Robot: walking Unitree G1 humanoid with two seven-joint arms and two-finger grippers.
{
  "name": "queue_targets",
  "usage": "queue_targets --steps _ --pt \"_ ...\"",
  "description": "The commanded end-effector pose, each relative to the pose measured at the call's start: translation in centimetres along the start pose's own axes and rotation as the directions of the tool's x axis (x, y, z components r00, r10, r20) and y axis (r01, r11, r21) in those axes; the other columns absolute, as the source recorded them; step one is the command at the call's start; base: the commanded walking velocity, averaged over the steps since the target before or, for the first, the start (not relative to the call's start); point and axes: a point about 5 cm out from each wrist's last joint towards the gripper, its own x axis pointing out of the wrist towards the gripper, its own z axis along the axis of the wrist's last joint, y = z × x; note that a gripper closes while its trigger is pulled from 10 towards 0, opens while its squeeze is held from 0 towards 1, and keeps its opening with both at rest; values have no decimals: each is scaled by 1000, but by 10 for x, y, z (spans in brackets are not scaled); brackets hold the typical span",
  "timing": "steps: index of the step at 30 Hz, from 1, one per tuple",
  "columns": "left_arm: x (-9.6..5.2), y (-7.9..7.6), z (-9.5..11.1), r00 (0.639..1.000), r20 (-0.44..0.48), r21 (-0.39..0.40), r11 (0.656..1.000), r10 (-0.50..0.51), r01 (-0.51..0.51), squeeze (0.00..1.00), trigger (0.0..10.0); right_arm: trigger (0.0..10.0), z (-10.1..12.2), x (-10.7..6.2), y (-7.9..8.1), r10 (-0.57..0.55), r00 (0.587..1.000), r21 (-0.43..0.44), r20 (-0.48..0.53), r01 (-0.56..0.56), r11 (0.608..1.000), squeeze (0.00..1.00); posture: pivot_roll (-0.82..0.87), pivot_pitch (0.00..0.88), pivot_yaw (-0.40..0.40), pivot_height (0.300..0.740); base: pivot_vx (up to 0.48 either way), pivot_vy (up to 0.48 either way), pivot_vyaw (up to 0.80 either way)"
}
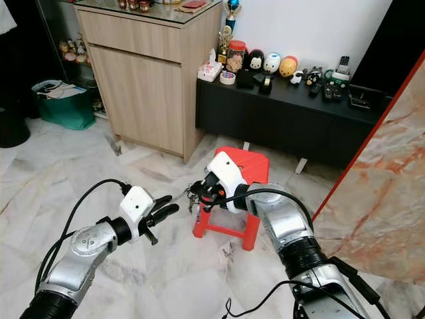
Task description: Hang keys on a hook
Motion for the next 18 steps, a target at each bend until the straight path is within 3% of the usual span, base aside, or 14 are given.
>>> queue_targets --steps 1,18 --pt "1 -2 5 1000 15 46 999 -16 15 0 10000 10000 13 -1 -4 -5 999 -25 37 6 1000 0 101 0 -141 729 0 0 0" --pt "2 -4 4 1000 2 50 999 -17 16 0 10000 10000 27 2 0 27 998 -62 64 -23 998 0 100 0 -146 729 0 0 0"
